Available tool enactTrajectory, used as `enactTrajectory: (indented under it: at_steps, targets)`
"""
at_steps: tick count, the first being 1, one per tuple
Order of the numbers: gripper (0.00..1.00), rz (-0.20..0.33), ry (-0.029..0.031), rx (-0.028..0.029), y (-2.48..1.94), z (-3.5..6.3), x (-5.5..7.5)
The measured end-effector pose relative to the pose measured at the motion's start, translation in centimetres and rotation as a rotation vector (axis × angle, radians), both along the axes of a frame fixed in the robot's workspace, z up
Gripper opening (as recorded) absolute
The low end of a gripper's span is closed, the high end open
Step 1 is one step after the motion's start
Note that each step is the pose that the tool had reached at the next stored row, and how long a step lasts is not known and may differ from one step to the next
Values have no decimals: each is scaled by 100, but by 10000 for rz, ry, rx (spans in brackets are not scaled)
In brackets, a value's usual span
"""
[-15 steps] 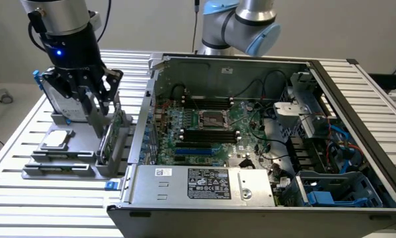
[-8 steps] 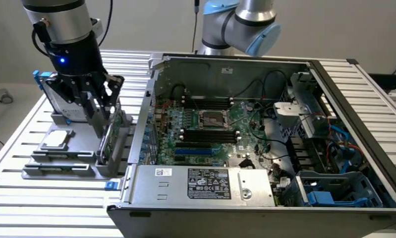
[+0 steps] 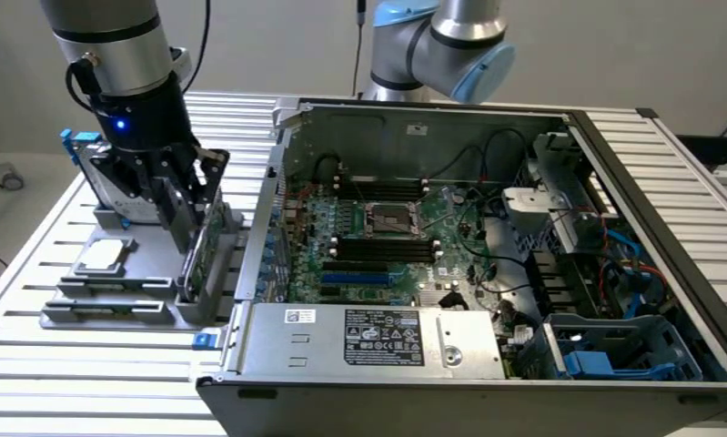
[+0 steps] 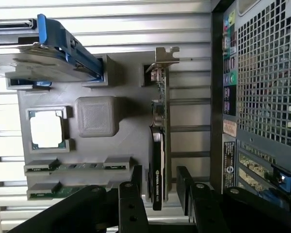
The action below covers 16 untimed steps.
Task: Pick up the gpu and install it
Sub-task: 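Pick up the gpu and move the gpu toward the slot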
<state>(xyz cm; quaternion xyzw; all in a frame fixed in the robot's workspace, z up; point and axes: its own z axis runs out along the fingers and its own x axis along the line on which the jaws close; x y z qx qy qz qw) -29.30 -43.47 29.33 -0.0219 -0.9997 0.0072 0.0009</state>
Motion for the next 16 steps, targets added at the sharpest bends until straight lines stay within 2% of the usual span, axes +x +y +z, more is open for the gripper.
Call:
enactTrajectory:
  at_steps: [16]
  targets:
    - [42,9,1,-2,21,-291,-3]
